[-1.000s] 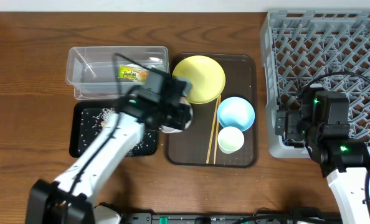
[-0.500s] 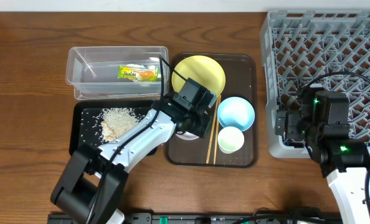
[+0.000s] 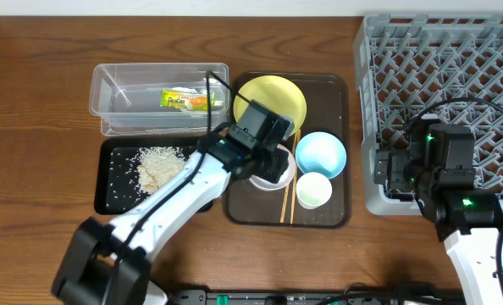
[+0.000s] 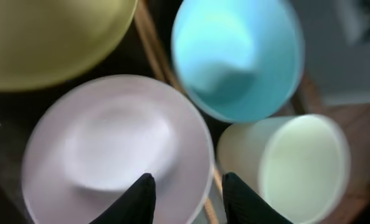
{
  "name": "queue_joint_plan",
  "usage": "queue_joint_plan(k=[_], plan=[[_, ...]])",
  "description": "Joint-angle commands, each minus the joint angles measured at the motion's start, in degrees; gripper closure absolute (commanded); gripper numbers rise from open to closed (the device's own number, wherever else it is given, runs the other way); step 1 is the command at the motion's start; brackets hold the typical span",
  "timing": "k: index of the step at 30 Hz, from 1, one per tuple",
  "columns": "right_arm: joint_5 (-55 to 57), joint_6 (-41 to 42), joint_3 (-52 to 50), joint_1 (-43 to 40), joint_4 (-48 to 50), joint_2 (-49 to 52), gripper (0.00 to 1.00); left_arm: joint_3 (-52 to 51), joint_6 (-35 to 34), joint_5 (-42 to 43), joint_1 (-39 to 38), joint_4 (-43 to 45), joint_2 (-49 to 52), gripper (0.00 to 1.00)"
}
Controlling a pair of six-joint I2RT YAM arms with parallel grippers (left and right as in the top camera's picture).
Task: Sort waste into correct bins and load items into the dishwasher rack
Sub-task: 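Grasp and lift the small white cup with the left gripper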
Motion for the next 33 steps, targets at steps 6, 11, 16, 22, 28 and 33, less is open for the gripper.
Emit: queue_joint_plan(k=[6, 11, 16, 22, 28, 33], plan=[[-0.2, 0.8, 0.9, 0.8, 0.1, 0.1, 0.01, 0.9, 0.3, -0.6, -4.7, -0.1, 0.9, 0.6], [-0.2, 0.8, 0.9, 0.8, 0.1, 0.1, 0.01, 0.8, 0.3, -0.5, -7.6, -0.1, 5.6, 0.61], [-0.2, 0.8, 0.9, 0.8, 0.1, 0.1, 0.01, 0.8, 0.3, -0.6, -9.6, -0.1, 9.1, 0.67], [-0.2, 0.8, 0.9, 0.8, 0.1, 0.1, 0.01, 1.0, 0.3, -0.5, -9.1, -0.2, 8.9, 0.89], [-0.2, 0.8, 0.9, 0.8, 2.3, 0.1, 0.01, 1.1, -2.2, -0.1, -5.5, -1.8, 2.9, 0.94], [-6.6, 0.7, 0.9, 0.8, 7.0, 0.1, 0.01, 1.1, -3.9, 9.0, 2.1, 0.1, -4.3, 0.94]])
